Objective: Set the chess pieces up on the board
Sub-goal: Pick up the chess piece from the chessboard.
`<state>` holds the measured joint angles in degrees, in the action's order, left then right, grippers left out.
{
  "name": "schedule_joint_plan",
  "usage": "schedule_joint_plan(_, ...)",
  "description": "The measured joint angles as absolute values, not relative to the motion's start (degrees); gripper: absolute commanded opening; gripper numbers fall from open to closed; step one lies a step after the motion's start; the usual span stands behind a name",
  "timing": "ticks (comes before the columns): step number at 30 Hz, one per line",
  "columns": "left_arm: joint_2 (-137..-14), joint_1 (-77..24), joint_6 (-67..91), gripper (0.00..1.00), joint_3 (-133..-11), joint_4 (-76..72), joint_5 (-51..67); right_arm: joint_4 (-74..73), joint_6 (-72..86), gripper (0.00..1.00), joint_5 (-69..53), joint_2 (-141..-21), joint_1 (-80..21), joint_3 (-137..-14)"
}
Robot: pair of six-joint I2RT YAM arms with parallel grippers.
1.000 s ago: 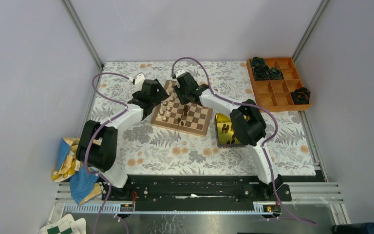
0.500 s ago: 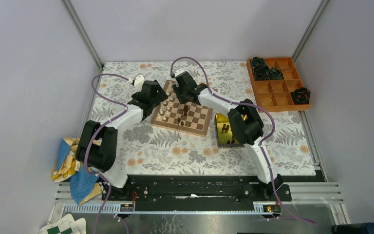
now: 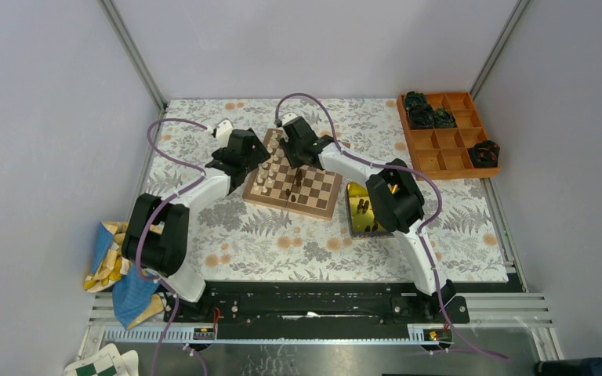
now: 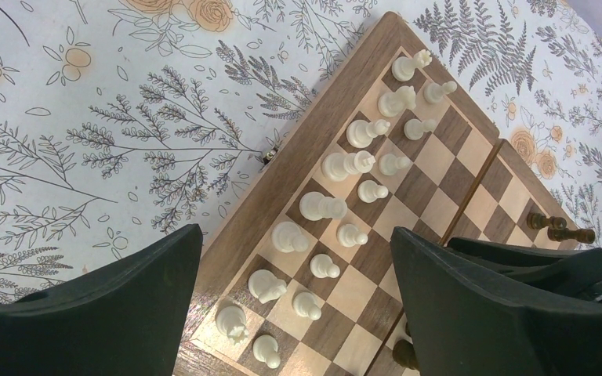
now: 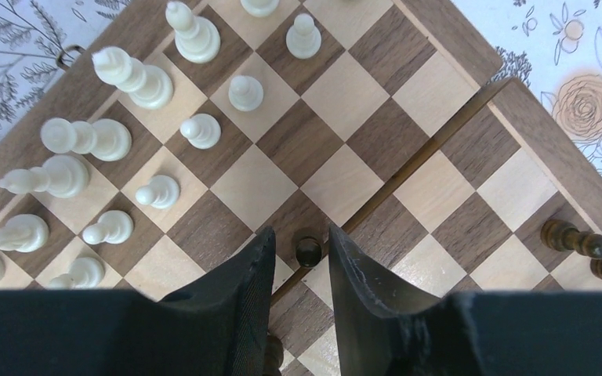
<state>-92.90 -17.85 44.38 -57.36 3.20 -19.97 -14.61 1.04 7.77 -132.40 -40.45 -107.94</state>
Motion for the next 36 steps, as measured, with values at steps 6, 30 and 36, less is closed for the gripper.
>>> schedule_joint_plan(6,-92.9,-17.8,44.4,0.98,-57.4,3.2,-20.0,-14.5,1.0,0.35,7.8,-132.4,-40.4,-106.1)
schedule_joint_plan(30,-92.9,-17.8,44.4,0.98,-57.3,3.2,-19.9,-12.8,0.1,0.07,8.2,-131.9,-40.4,-104.7)
schedule_joint_plan(36,-92.9,-17.8,44.5,0.98,-57.3,3.2,-20.0,-12.1,-0.7,0.03,9.4,-131.3,-40.4,-104.1)
